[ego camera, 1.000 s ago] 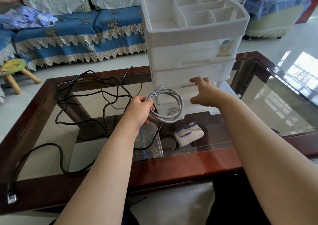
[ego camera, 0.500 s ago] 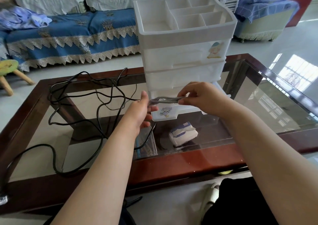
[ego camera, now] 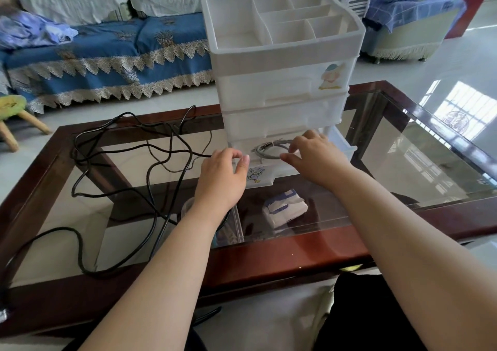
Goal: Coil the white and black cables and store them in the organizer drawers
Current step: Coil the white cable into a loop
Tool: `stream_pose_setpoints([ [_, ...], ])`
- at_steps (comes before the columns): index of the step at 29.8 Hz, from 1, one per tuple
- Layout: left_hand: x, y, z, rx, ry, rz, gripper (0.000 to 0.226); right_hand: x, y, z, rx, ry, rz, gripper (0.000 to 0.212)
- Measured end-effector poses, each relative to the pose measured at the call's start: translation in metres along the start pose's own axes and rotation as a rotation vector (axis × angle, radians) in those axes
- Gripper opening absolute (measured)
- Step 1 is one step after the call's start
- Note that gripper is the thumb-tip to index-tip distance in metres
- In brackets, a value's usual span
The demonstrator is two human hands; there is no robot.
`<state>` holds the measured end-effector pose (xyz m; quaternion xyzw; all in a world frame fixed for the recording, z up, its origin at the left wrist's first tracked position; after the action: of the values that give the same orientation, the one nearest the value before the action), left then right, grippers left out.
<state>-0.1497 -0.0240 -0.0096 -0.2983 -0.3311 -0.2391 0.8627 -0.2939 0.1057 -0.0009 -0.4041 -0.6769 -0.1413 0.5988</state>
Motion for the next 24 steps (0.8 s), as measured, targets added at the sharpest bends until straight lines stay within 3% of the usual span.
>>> stream_pose_setpoints([
  [2,0.006,0.002,0.008,-0.127,-0.039,0.125,0.034,0.004,0.002,0.002,-0.086,-0.021,0.021,0.038],
  [5,0.017,0.002,0.028,-0.368,-0.107,0.338,0.039,-0.013,0.009,0.004,-0.162,-0.051,-0.167,0.047],
  [8,0.027,-0.022,0.055,-0.489,-0.182,0.446,0.046,-0.022,0.010,0.007,-0.237,-0.179,-0.180,0.053],
  [14,0.033,-0.085,0.085,-0.474,-0.395,0.335,0.066,-0.025,0.013,0.007,-0.236,-0.328,-0.240,0.040],
  [24,0.039,-0.095,0.098,-0.537,-0.408,0.381,0.059,-0.041,-0.003,0.001,-0.397,-0.562,-0.213,0.037],
])
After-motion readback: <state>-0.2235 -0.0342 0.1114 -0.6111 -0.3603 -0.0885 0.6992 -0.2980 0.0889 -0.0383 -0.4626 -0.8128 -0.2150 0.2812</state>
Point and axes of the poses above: each hand's wrist, its own y-axis away from the middle knuckle, its own x-axis out of the back of the hand, z = x × y, the point moved 5 cm from there along -y, towards the middle knuckle, and after that the axes turned 14 degrees about z, right-handed, at the moved point
